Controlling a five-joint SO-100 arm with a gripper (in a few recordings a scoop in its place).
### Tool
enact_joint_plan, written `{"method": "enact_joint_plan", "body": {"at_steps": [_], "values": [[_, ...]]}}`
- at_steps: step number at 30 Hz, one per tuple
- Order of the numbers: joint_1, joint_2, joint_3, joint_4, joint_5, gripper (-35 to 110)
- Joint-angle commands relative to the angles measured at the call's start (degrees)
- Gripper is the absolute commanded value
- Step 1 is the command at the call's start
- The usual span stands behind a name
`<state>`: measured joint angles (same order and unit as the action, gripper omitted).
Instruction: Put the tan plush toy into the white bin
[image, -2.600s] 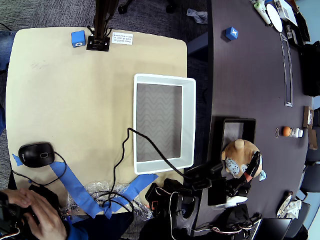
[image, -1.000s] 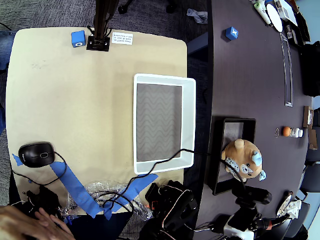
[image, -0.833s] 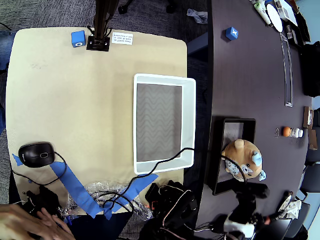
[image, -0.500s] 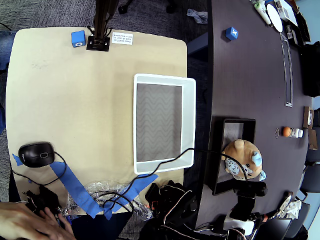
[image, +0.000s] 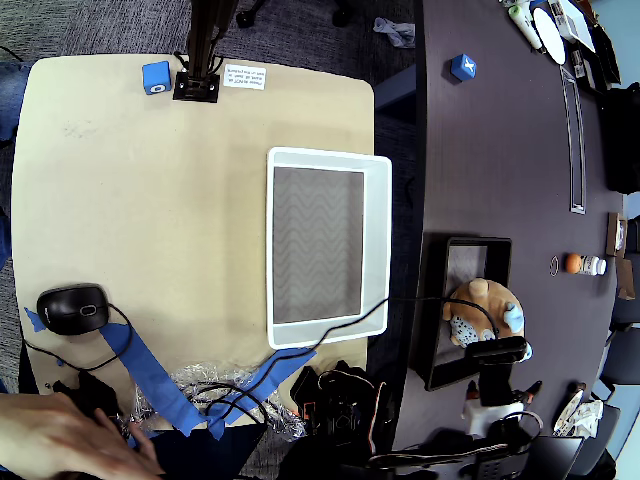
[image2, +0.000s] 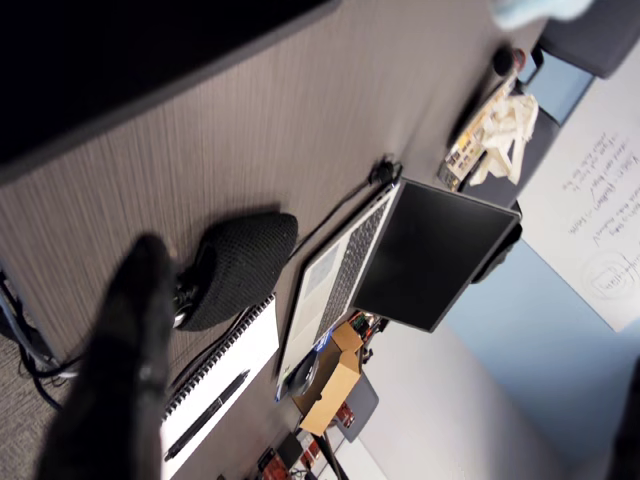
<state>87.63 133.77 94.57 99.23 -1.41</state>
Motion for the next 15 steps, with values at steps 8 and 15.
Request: {"method": "enact_joint_plan", "body": {"at_steps": [8, 15], "values": [[-0.62, -12.04, -18.98, 0.53, -1.41, 64], [-8.7, -20.3, -22.5, 0.44, -1.49, 65]]}}
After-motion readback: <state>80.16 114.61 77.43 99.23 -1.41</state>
